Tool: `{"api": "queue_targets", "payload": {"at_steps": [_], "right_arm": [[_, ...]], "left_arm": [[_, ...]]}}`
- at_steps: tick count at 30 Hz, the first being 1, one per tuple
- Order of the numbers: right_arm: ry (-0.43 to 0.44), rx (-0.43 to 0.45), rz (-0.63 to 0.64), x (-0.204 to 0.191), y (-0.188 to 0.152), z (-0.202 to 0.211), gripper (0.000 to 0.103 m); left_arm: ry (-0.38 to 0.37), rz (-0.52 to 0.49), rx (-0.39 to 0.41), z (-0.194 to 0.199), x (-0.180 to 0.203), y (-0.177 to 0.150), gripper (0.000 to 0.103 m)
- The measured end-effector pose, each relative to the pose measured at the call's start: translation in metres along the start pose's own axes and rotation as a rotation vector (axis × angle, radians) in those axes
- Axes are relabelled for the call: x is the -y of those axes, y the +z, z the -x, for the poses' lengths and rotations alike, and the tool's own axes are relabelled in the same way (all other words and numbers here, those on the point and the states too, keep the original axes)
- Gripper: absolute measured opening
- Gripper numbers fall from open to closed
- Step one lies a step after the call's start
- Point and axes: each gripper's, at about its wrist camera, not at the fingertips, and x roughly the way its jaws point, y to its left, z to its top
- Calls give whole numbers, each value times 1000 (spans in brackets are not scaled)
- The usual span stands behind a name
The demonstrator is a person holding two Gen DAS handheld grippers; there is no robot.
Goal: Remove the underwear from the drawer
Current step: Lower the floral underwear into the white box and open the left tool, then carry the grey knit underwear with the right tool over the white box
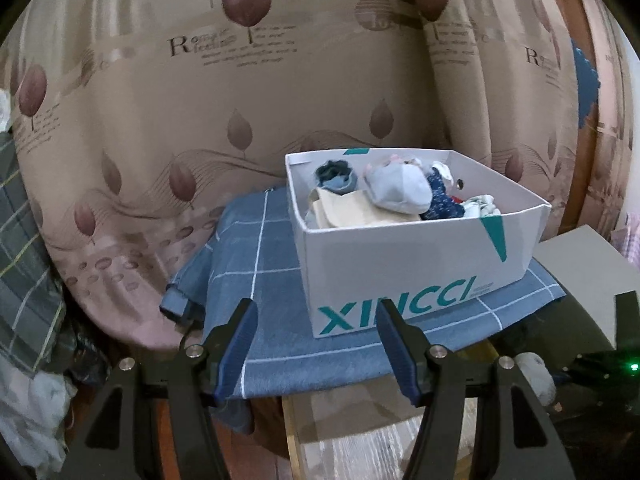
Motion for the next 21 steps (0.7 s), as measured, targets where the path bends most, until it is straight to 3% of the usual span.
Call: {"api": "queue_targets", "payload": {"at_steps": [13, 21], "right_arm": [[37, 63, -15, -22, 13, 44, 42], [47, 138, -10, -33, 39, 82, 42]], "left_arm": [[10, 13, 7, 0, -5, -7, 63], [24, -5, 22, 1, -1, -8, 64]]}}
